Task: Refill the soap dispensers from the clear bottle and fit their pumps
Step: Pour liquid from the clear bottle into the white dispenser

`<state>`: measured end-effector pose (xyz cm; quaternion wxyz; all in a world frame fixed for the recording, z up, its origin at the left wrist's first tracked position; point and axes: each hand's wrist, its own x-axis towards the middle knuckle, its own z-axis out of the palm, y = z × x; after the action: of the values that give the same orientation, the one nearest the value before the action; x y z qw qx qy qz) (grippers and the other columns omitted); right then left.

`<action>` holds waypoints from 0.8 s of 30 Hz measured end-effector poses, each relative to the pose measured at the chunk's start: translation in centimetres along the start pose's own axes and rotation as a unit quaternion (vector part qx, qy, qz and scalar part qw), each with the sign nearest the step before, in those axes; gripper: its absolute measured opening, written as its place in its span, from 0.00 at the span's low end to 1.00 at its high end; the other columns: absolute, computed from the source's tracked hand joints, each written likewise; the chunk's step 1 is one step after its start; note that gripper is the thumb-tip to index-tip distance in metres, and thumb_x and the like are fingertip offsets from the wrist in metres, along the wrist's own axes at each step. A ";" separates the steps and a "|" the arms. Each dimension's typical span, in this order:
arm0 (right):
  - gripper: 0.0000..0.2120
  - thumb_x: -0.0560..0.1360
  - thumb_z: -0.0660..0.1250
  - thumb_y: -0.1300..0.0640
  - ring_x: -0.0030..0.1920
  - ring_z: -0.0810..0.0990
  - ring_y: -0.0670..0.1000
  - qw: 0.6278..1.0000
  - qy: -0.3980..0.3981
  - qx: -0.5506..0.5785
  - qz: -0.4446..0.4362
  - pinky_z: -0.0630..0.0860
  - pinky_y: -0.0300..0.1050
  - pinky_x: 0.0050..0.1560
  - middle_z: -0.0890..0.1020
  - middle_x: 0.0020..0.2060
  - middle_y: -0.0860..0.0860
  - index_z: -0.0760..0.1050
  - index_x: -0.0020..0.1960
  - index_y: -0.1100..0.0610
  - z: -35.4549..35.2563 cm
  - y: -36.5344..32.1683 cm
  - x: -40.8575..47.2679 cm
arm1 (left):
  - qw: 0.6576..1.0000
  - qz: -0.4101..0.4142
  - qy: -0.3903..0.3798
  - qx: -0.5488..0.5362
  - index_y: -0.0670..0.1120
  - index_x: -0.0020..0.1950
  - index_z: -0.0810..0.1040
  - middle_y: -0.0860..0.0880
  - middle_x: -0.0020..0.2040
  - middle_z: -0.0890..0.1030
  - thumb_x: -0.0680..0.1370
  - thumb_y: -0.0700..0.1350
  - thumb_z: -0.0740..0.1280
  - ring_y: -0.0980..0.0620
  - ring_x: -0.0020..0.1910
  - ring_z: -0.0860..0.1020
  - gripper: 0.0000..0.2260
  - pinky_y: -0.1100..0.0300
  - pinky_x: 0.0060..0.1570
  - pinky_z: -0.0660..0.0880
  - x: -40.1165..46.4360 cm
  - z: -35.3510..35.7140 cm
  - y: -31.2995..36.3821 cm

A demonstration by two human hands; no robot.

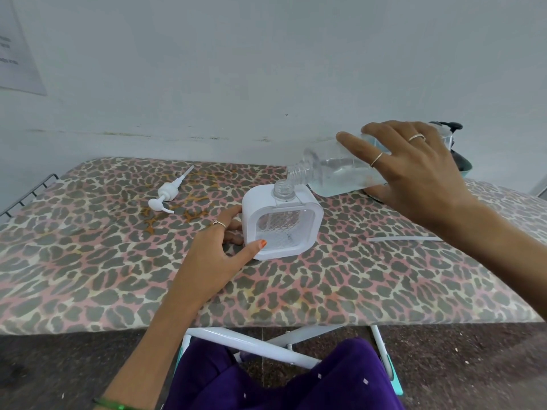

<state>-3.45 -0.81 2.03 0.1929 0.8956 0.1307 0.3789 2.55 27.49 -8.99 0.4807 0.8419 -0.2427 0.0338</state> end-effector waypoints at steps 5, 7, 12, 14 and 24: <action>0.39 0.62 0.80 0.59 0.57 0.76 0.65 1.000 0.000 0.001 0.000 0.70 0.62 0.56 0.77 0.58 0.61 0.68 0.70 0.53 0.0 0.0 0.1 | 1.000 -0.001 0.001 0.002 0.56 0.70 0.67 0.59 0.52 0.79 0.72 0.54 0.72 0.67 0.48 0.78 0.28 0.74 0.47 0.71 0.0 0.0 0.0; 0.40 0.62 0.80 0.59 0.57 0.76 0.65 1.000 0.000 0.001 -0.001 0.70 0.62 0.56 0.77 0.58 0.62 0.68 0.70 0.54 0.0 0.0 0.1 | 1.000 -0.002 0.001 0.002 0.56 0.70 0.67 0.61 0.51 0.79 0.72 0.54 0.72 0.68 0.48 0.77 0.28 0.76 0.45 0.71 0.0 -0.1 0.1; 0.40 0.62 0.80 0.60 0.57 0.76 0.65 1.000 -0.003 -0.007 -0.004 0.70 0.62 0.57 0.77 0.59 0.62 0.67 0.70 0.53 0.0 0.1 0.1 | 1.000 -0.002 0.001 -0.001 0.56 0.69 0.67 0.64 0.49 0.77 0.72 0.54 0.72 0.70 0.47 0.77 0.28 0.78 0.42 0.71 -0.1 -0.1 0.2; 0.40 0.62 0.80 0.60 0.57 0.76 0.64 1.000 -0.001 -0.010 -0.005 0.70 0.62 0.57 0.77 0.59 0.61 0.67 0.70 0.53 0.1 0.2 0.1 | 1.000 -0.001 0.000 -0.005 0.56 0.69 0.67 0.63 0.50 0.77 0.72 0.53 0.72 0.69 0.47 0.77 0.27 0.78 0.42 0.71 -0.1 0.0 0.2; 0.38 0.64 0.78 0.63 0.57 0.76 0.63 1.000 0.012 -0.016 -0.007 0.69 0.62 0.57 0.77 0.59 0.61 0.67 0.70 0.53 0.2 0.2 0.0 | 1.000 0.004 0.000 -0.007 0.55 0.70 0.66 0.64 0.50 0.77 0.72 0.53 0.71 0.69 0.47 0.76 0.28 0.79 0.43 0.70 0.0 0.0 0.1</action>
<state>-3.30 -1.04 1.97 0.2082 0.8869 0.1330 0.3903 2.49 27.50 -8.91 0.4866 0.8375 -0.2463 0.0343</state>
